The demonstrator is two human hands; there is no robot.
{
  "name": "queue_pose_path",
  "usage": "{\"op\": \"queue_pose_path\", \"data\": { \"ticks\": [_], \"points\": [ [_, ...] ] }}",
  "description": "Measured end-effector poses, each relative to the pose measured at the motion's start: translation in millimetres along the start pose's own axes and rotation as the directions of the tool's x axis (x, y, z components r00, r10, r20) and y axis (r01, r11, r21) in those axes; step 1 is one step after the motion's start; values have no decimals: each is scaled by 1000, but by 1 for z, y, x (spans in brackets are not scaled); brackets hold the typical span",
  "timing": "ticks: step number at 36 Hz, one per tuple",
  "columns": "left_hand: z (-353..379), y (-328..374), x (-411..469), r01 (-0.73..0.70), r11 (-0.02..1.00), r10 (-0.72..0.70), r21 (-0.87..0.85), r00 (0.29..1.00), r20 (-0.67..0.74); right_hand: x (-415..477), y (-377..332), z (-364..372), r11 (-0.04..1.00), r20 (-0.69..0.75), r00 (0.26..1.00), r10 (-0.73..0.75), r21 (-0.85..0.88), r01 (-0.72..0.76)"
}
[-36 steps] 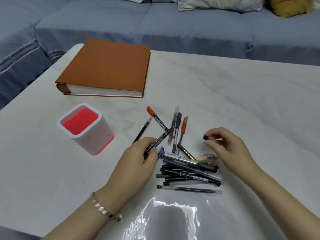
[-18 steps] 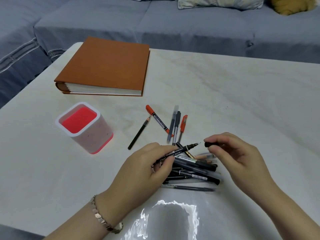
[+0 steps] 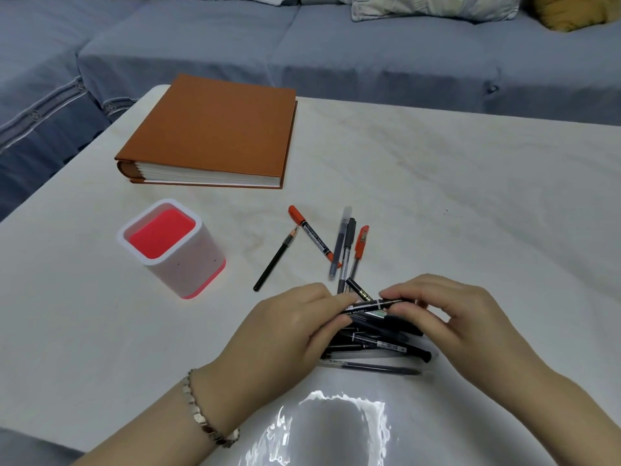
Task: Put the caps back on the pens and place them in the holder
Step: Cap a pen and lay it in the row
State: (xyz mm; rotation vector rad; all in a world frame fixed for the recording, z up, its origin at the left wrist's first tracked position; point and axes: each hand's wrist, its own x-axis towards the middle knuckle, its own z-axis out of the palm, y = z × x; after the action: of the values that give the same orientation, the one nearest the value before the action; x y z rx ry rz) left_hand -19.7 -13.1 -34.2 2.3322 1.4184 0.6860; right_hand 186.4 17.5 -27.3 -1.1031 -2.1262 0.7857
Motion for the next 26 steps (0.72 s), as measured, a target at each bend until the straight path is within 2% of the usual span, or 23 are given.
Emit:
{"op": "queue_pose_path", "data": {
  "ticks": [3, 7, 9, 11, 12, 14, 17, 19, 21, 23, 26],
  "points": [
    [0, -1, 2, -53, 998, 52, 32, 998, 30, 0, 1, 0, 995, 25, 997, -69, -70, 71],
    [-2, 4, 11, 11, 996, -1, -89, 994, 108, 1, 3, -3, 978, 27, 987, -159, -136, 161],
    [-8, 7, 20, 159, 948, -91, -275, 966, 243, 1, 4, -6, 969, 11, 980, -200, -149, 199],
    [-14, 5, 28, 379, 787, -154, -487, 885, 439, 0, 6, -8, 950, 18, 966, -256, -182, 255],
    [-16, 4, 30, 452, 718, -168, -529, 851, 498, -1, 7, -10, 939, 39, 961, -274, -206, 276],
    [-17, 3, 34, 482, 717, -202, -504, 835, 512, 1, 8, -10, 915, 115, 957, -266, -284, 288],
    [-15, 7, 38, 312, 914, -217, -260, 916, 338, 10, 7, 0, 872, 236, 957, -167, -418, 255],
    [-15, 11, 39, 197, 975, -168, -102, 956, 241, 16, 3, 13, 884, 256, 962, -99, -421, 203],
    [-17, 9, 37, 166, 986, -163, -15, 978, 132, 22, 1, 23, 924, 228, 973, -22, -367, 107],
    [-25, -1, 30, 212, 977, -212, 3, 977, -28, 26, 1, 27, 958, 194, 980, 48, -285, 9],
    [-44, -31, 15, 299, 944, -243, 137, 915, -324, 30, 4, 27, 965, 179, 963, 202, -202, -165]
  ]
}}
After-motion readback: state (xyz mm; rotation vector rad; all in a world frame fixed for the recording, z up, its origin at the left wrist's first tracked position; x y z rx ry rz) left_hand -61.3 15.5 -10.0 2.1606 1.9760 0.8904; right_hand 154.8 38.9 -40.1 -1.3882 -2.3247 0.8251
